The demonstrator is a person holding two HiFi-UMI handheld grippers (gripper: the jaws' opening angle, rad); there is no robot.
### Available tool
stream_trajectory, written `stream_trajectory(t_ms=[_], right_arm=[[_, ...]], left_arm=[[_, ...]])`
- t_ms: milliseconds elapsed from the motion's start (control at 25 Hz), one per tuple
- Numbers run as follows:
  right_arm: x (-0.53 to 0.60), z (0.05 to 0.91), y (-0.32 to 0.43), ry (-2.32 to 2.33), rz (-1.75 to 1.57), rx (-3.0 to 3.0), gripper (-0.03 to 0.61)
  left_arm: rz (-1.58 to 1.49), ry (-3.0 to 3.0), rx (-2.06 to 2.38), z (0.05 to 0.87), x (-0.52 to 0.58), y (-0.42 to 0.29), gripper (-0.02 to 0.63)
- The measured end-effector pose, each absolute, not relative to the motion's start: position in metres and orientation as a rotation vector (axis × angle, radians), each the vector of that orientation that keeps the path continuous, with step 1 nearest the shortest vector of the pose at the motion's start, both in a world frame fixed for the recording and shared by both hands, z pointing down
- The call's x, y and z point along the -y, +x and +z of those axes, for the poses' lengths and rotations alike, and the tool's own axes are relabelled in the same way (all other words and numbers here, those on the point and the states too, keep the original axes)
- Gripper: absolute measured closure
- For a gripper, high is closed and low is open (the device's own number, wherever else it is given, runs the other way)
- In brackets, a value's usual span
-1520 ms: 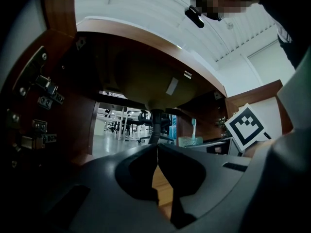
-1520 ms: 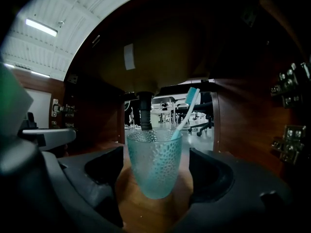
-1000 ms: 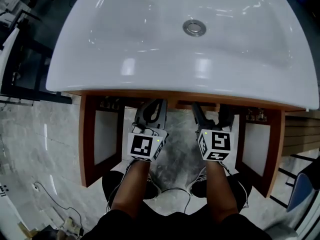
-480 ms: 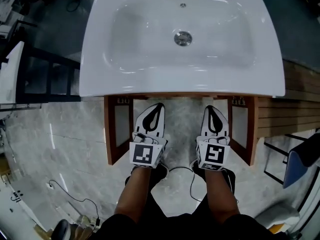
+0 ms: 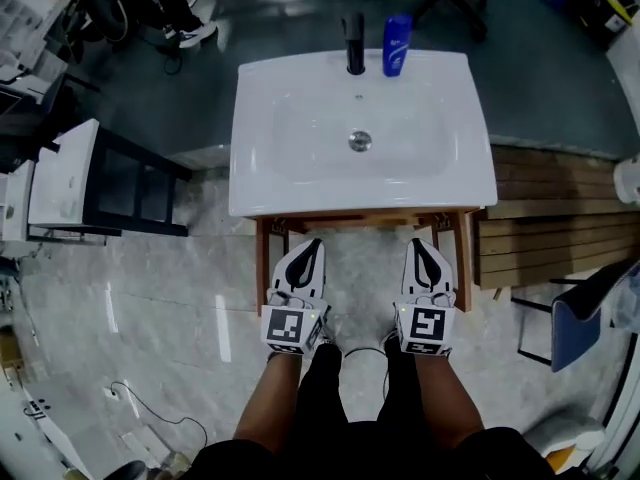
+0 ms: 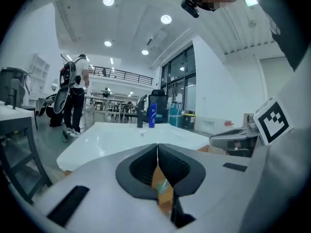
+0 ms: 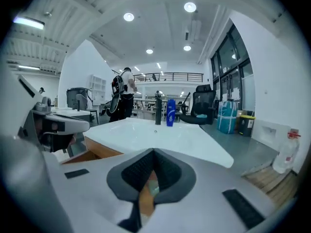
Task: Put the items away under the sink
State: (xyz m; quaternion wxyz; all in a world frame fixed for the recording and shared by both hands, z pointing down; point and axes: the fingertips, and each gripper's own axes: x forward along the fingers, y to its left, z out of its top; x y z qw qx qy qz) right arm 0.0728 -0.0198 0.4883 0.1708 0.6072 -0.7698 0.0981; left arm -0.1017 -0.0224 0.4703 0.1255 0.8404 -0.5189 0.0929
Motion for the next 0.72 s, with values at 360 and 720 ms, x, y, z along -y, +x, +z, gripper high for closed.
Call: stream_trajectory(t_ms=[360,720], right_arm=[[0.008,0.381,0.078,1.792,0.203,2.246,0.560],[-0.005,0.332,0.051,1.854,0.167,2.284,0.560]], left_arm=[[0.212,2.502,1.514,0.378,0.000,-0.116,0.592],[0.185,2.572,1.489,0.327,-0.013,-0.132,0.592]])
